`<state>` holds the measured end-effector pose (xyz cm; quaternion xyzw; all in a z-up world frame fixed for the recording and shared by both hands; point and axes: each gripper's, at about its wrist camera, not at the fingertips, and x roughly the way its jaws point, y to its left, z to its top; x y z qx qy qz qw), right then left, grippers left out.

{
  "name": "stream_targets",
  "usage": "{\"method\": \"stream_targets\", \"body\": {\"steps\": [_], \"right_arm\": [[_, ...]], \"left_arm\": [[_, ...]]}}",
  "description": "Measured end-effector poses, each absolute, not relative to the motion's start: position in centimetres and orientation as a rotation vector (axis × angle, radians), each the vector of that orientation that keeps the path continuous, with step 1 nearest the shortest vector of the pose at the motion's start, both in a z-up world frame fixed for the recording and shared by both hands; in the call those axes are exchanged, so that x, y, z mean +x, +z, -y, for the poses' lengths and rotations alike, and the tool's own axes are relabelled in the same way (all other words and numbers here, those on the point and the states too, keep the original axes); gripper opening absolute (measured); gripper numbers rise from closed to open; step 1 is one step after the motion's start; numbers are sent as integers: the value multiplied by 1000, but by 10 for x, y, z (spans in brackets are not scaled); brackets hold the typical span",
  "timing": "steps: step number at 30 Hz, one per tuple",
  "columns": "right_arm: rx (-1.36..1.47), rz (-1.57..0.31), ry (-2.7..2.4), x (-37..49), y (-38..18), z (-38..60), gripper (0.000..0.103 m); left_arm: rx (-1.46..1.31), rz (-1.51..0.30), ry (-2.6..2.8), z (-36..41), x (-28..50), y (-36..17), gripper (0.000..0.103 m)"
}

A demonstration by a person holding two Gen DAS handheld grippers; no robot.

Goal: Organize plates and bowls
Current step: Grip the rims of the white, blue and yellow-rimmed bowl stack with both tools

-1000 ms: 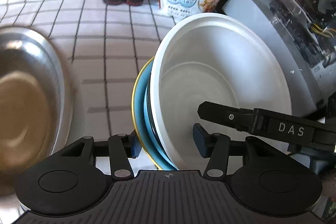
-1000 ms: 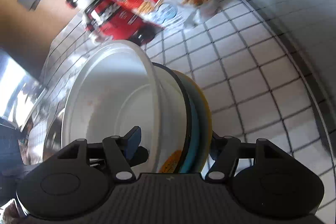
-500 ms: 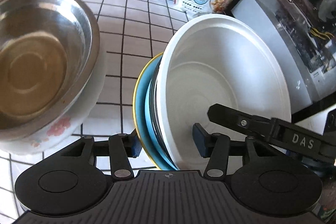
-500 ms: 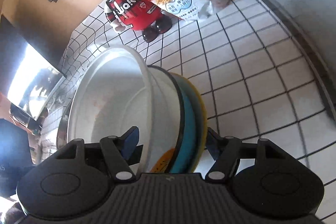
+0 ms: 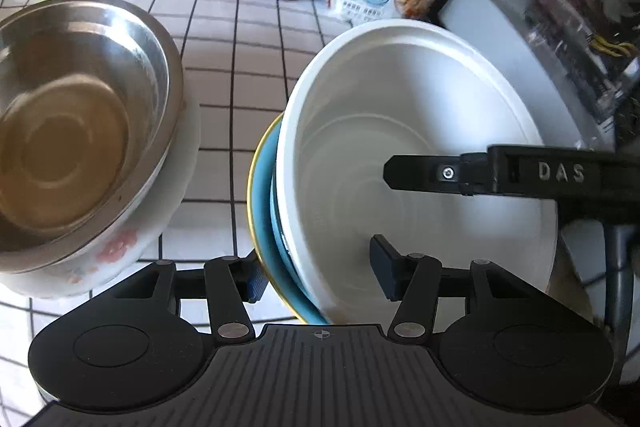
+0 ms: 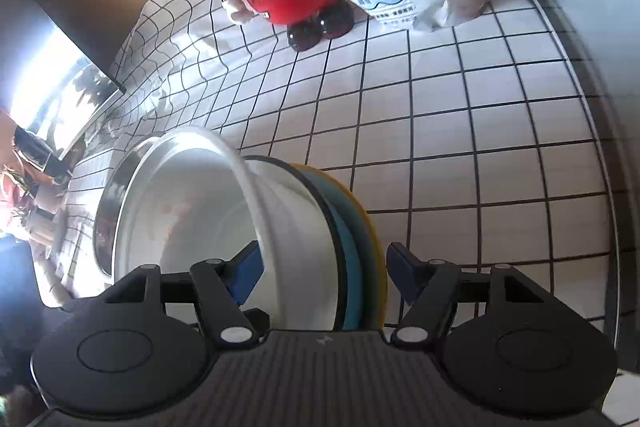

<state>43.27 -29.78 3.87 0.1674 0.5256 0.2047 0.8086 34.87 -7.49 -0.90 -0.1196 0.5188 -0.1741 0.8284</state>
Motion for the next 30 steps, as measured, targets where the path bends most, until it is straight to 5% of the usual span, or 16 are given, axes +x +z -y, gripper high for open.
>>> {"method": "stream_targets", "body": {"steps": [15,19,30], "right_arm": [[327,-1106,438,428,36,298,68],[358,-1116,448,428,33,300,68],[416,-1136,492,426,30,301,69]], "left_arm": [[-224,-1015,-327,70,350,3,53],[-219,-1024,-314,80,352,-4,61],[-284,-1035,-306,75,355,-6,59]]}}
